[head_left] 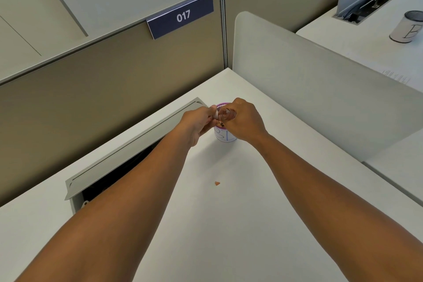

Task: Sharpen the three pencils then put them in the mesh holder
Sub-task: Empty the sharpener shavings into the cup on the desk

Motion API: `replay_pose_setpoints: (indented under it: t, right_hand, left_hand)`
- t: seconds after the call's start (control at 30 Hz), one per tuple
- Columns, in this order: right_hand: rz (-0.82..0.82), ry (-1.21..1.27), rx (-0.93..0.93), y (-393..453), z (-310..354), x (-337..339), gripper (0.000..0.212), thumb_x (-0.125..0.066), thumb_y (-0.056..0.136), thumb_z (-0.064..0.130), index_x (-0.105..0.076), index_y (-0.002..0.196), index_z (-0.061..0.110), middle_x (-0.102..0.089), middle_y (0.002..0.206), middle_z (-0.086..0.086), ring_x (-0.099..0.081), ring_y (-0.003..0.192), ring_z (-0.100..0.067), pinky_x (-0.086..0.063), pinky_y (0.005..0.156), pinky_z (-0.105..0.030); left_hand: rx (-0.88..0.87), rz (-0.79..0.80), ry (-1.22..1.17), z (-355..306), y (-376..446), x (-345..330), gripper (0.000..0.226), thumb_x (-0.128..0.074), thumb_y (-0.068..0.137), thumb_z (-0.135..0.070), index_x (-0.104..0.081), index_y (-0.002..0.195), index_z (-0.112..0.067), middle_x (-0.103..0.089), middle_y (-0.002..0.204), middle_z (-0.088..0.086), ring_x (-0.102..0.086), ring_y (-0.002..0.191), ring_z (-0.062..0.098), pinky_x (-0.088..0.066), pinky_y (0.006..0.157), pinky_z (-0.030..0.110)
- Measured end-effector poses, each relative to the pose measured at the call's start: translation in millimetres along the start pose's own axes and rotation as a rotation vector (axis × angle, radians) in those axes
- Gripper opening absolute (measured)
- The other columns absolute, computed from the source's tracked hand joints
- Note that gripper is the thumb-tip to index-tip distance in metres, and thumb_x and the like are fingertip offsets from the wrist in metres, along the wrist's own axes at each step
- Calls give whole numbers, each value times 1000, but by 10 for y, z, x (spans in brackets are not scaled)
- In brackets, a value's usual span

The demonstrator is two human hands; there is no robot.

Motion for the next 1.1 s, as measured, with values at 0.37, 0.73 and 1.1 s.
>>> replay_pose_setpoints:
  t: [0.37, 0.73, 1.1]
  right_hand:
    - [-107, 286, -63, -33, -51, 20, 23, -68, 87, 30, -69, 108, 20, -67, 112, -1, -60, 103, -16, -49, 82, -25]
    - [-147, 260, -203, -11, -197, 39, 38, -66, 86, 45, -66, 111, 16, -68, 112, -3, -64, 101, -21, -57, 84, -38]
    - [-184, 118, -198, -4, -180, 132, 31, -65, 87, 29, -61, 114, 14, -65, 112, -4, -63, 100, -20, -52, 70, -25]
  left_hand:
    - [-25, 3, -56, -100, -3, -40, 14, -65, 93, -18, -66, 86, -6, -72, 81, 8, -62, 62, 7, -56, 79, 19]
    - [-11, -7, -6, -83, -38, -48, 8, -64, 94, -16, -65, 92, -8, -73, 96, 10, -64, 73, 10, -56, 91, 28]
    - [-28, -41, 25, -53, 3, -38, 19, -68, 92, -20, -66, 106, -7, -72, 100, 8, -68, 76, 11, -59, 80, 24]
Point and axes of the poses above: each hand's wrist, its own y-axis towards the middle knuckle, its own x-axis out of the back of the hand, z = x × y, the point moved 6 cm from there along y, towards the middle knuckle
